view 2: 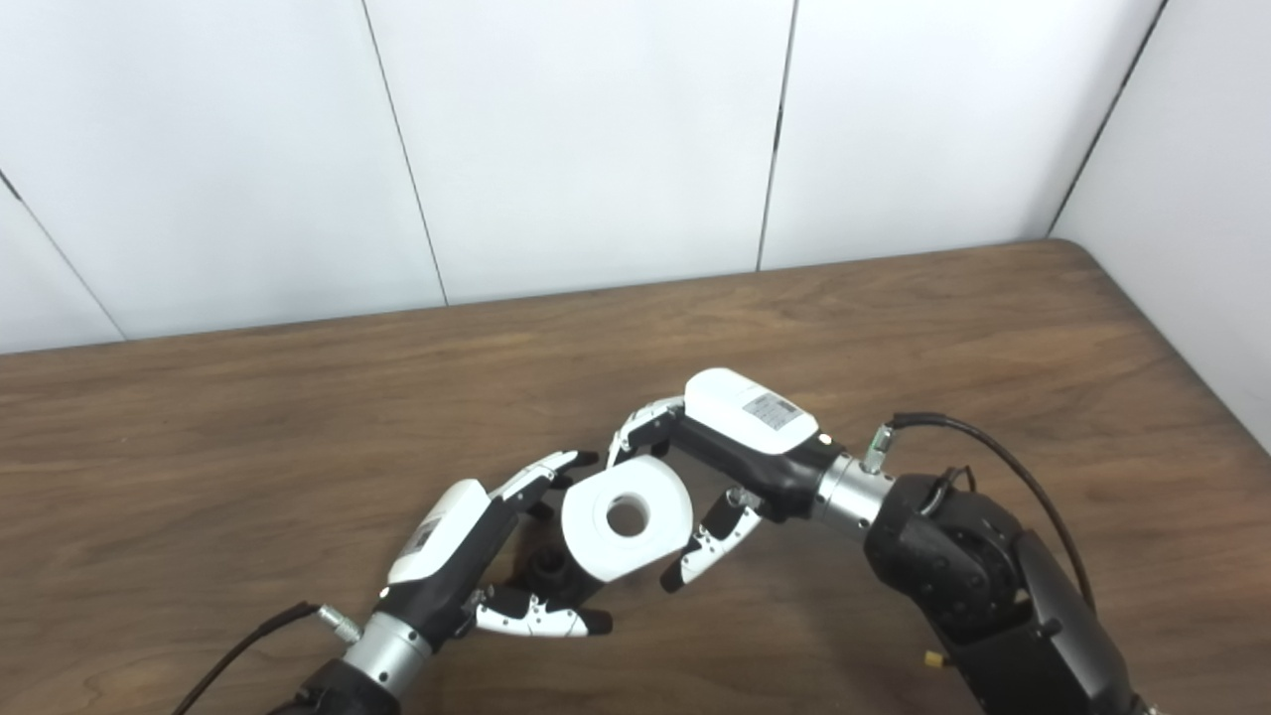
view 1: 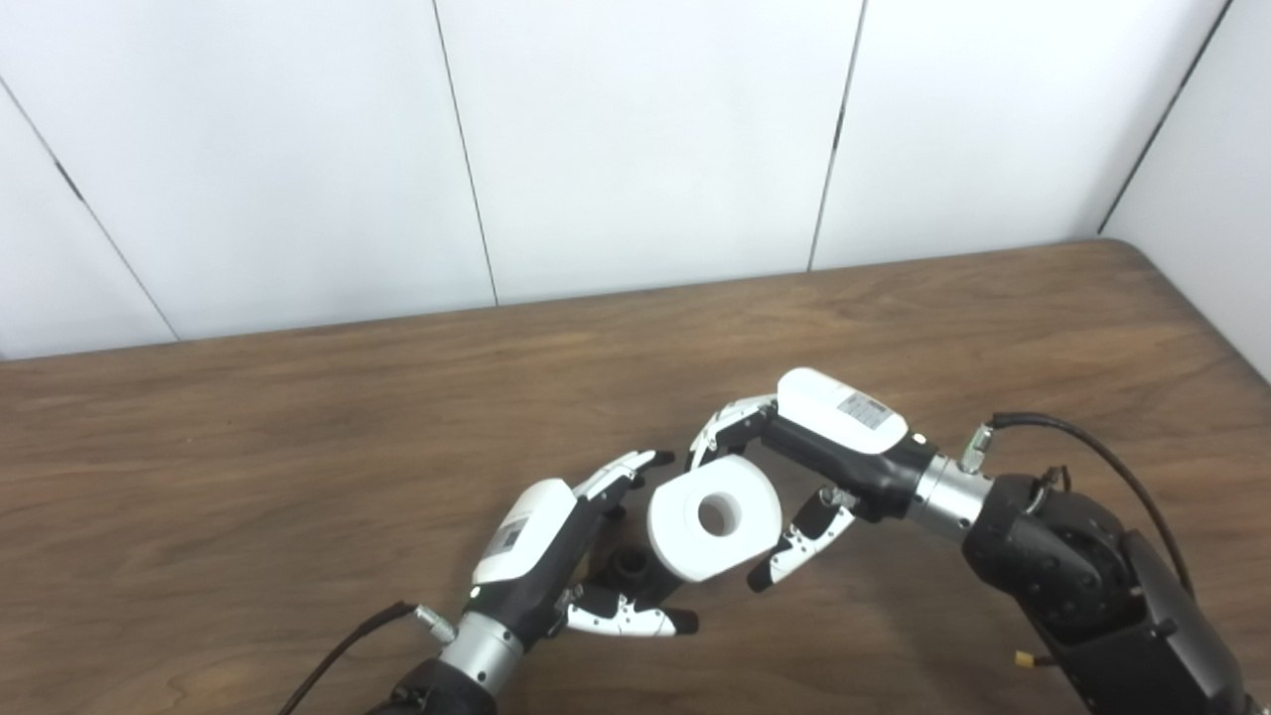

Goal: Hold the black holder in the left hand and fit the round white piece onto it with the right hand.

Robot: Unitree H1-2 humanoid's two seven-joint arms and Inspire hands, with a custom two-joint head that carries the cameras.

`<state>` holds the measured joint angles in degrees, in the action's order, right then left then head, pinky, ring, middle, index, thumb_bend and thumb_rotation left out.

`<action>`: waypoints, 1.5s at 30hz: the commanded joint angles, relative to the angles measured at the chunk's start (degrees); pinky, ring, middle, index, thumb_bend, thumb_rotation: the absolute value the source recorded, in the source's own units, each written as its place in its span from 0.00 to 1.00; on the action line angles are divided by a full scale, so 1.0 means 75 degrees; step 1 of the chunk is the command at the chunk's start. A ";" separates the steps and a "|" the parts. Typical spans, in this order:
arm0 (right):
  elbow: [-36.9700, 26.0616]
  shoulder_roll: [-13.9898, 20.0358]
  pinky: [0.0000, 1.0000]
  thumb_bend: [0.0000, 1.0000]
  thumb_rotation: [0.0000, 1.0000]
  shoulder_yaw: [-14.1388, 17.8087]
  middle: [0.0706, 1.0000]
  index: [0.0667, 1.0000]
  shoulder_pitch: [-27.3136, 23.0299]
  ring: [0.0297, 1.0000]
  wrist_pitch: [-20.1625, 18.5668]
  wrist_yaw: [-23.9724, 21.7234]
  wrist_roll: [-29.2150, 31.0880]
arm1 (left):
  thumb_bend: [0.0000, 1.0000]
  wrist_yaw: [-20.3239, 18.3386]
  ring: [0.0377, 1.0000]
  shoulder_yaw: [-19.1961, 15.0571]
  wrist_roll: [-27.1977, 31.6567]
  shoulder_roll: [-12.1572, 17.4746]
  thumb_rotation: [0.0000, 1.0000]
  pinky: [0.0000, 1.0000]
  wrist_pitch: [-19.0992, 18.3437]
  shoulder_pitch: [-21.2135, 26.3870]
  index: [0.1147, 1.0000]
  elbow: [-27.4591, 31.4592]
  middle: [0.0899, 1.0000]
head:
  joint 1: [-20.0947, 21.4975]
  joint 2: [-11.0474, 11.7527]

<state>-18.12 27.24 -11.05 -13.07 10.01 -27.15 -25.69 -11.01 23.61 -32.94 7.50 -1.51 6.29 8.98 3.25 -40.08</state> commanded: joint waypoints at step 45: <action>-0.0982 -0.0161 0.57 0.52 0.13 0.0438 0.63 0.44 -0.0719 0.68 -0.0812 0.0059 0.0220 | 0.99 0.0866 0.69 -0.0863 -0.0888 0.1193 0.22 0.63 0.1812 -0.0259 0.54 -0.0567 0.61 | 0.0205 -0.0048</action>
<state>-22.80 26.15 -8.60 -15.54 4.43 -27.30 -25.33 -5.96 17.63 -37.07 14.48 11.95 3.54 5.89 4.75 -40.43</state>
